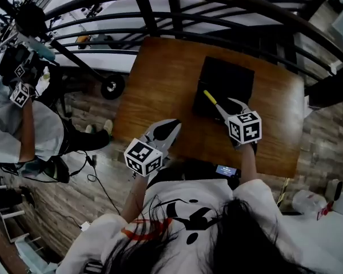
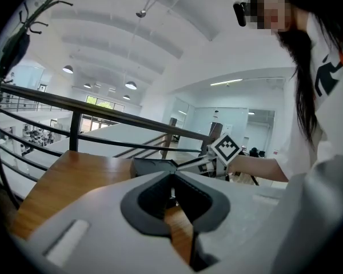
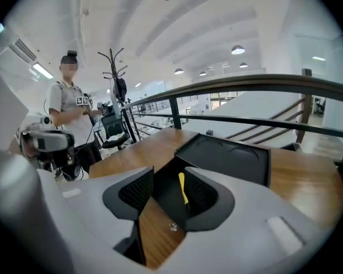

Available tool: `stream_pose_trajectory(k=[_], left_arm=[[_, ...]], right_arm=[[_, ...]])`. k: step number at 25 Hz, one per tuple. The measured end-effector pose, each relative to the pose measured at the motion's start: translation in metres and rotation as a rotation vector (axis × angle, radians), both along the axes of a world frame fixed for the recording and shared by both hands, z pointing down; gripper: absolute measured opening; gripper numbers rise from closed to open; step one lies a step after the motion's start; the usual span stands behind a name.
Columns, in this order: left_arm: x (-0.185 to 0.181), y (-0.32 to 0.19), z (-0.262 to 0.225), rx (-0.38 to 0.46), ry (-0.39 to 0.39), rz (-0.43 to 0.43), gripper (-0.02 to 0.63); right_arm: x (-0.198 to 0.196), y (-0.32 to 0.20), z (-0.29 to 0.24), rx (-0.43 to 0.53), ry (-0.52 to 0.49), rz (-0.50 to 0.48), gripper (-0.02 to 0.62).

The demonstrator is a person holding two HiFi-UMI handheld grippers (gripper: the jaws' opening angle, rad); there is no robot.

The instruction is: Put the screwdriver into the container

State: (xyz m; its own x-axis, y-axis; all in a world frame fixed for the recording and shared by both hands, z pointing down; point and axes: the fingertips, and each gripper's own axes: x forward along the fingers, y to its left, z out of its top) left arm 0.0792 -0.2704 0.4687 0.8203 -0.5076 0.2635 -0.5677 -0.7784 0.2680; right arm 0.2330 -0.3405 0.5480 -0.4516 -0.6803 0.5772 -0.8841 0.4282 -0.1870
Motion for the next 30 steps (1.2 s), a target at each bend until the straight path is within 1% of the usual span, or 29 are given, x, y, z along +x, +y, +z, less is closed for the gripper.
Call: stream_pose_trajectory(k=[3,6,9,11,14,18,21,22,26,30], left_arm=[[0.004,0.005,-0.007,0.014,-0.005,0.048,0.001],[-0.003,0.012,-0.016,0.026,-0.006,0.088,0.001],[-0.013,0.015,-0.025,0.034,-0.006,0.110,0.001],[-0.023,0.014,-0.025,0.041,-0.012,0.116,0.001],[-0.052,0.024,-0.019,0.042,-0.011,0.128,0.001],[-0.095,0.055,-0.014,0.030,0.023,0.176,0.002],[-0.132,0.073,-0.009,0.026,0.012,0.175,0.001],[-0.139,0.077,-0.007,0.027,0.013,0.176,0.001],[-0.140,0.100,0.007,0.002,0.045,0.219,0.002],[-0.131,0.128,0.014,-0.034,0.068,0.269,0.001]], right_arm=[[-0.013,0.025,-0.027,0.041,-0.052,0.022,0.172],[-0.029,0.048,-0.046,0.065,-0.066,0.047,0.170],[-0.044,0.057,-0.061,0.088,-0.063,0.075,0.162],[-0.056,0.056,-0.064,0.106,-0.086,0.090,0.148],[-0.088,0.069,-0.059,0.112,-0.122,0.120,0.140],[-0.135,0.111,-0.056,0.094,-0.116,0.174,0.137],[-0.175,0.133,-0.050,0.085,-0.133,0.171,0.133],[-0.183,0.140,-0.050,0.086,-0.135,0.172,0.130],[-0.186,0.183,-0.050,0.083,-0.137,0.230,0.114],[-0.181,0.227,-0.045,0.050,-0.111,0.284,0.112]])
